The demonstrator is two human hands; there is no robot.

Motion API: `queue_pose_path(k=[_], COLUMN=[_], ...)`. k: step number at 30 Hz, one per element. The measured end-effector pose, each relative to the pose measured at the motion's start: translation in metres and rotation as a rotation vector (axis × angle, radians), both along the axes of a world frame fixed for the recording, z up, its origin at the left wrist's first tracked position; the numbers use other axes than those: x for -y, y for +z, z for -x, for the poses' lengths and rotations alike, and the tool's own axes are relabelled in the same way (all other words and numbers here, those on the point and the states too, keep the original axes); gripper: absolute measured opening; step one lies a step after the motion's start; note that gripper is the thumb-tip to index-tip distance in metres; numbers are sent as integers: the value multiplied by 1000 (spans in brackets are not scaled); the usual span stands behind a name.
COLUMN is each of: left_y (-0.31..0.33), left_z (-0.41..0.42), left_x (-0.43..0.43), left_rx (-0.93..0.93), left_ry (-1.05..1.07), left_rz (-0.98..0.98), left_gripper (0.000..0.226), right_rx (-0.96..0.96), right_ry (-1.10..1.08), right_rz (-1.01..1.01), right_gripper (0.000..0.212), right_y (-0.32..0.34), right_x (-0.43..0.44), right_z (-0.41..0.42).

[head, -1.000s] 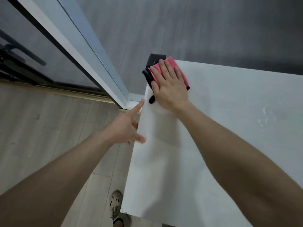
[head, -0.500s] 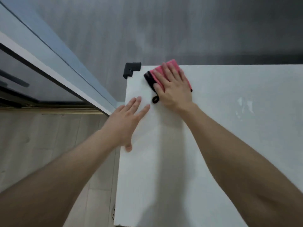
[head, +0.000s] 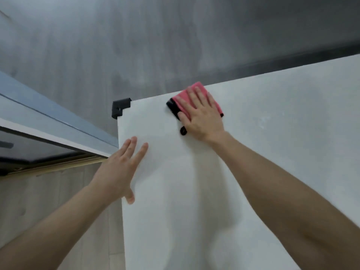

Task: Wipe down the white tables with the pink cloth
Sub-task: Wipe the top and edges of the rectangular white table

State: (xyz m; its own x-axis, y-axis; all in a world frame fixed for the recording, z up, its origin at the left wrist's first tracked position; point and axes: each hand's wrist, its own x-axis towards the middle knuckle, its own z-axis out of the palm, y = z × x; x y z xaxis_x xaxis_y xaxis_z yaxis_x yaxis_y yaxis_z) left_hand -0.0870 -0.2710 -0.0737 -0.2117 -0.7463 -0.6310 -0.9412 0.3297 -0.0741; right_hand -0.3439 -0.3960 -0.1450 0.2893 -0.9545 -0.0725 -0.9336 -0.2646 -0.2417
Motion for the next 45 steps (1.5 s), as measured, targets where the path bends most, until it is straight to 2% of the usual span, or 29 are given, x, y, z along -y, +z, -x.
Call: queue_pose_path(k=[2,5,6,8,10,11,12,13,16,17,18,19,21,23,24,27,28,29,30,32,33,34,35,37,39,40,43,44,45], left_y=[3,12,17,27,31,32,31,29,24,21,19,17,15,9,6,-4,-6,-8,-7,-6,-5,-5,-6,-8,-9,-9,-5,-4,-3], left_z=[0,1,3,10,21,28,34,39,59,69,82,96,117,126,127,120,120,120,121,122,123,124,125,124,122,122,123,124,125], left_x=[0,11,21,48,73,83,91,98,113,118,121,122,119,121,123,126,128,129,129,128,128,128,128,128,130,130,127,127,127], left_rx=[19,41,34,14,-17,-44,-75,-112,-205,-209,-209,-212,-215,-195,-181,-198,-201,-196,-189,-173,-167,-166,-171,-180,-177,-174,-185,-179,-172], left_ry=[-34,-77,-89,-137,-194,-217,-237,-255,-353,-396,-427,-438,-396,-381,-393,-366,-361,-370,-378,-382,-382,-382,-382,-379,-381,-391,-371,-367,-374], left_rz=[-6,21,59,133,192,221,248,262,199,168,139,104,32,10,4,12,11,5,2,-5,-7,-8,-10,-7,10,10,0,-7,-13], left_gripper=[180,160,145,107,90,90,94,99,121,129,137,145,155,157,157,157,158,158,159,160,161,161,161,161,161,161,162,163,163], right_rx=[-78,-106,-88,-57,-89,-105,-124,-147,-192,-182,-147,-133,-135,-163,-167,-172,-155,-127,-134,-122,-142,-159,-178,-177,-125,-101,-85,-91,-100], right_ry=[-234,-324,-290,-59,196,253,207,69,-550,-690,-742,-656,-285,-64,-125,-697,-820,-830,-701,-257,-79,-3,-70,-474,-726,-700,-242,-157,-173], right_rz=[-6,-30,-22,-12,-46,-36,-11,7,-52,-60,-52,-27,13,18,-1,-78,-95,-69,-31,-13,-12,-16,-11,-36,-83,-52,34,42,16], right_gripper=[67,70,69,67,64,63,62,63,68,70,72,74,70,64,64,66,67,67,67,65,62,60,59,61,64,64,62,62,63], right_y=[5,12,13,9,1,1,2,2,16,14,11,10,-2,-2,4,22,21,16,14,2,-1,2,7,20,18,14,-6,-7,-5], right_x=[16,33,29,11,-16,-18,-12,-3,14,15,16,15,-2,-10,-7,6,11,16,14,-4,-10,-8,1,23,39,37,-21,-36,-45], right_z=[61,63,39,-18,-46,-33,-5,30,137,144,129,103,58,83,115,196,189,166,134,77,75,92,117,166,157,130,64,74,94])
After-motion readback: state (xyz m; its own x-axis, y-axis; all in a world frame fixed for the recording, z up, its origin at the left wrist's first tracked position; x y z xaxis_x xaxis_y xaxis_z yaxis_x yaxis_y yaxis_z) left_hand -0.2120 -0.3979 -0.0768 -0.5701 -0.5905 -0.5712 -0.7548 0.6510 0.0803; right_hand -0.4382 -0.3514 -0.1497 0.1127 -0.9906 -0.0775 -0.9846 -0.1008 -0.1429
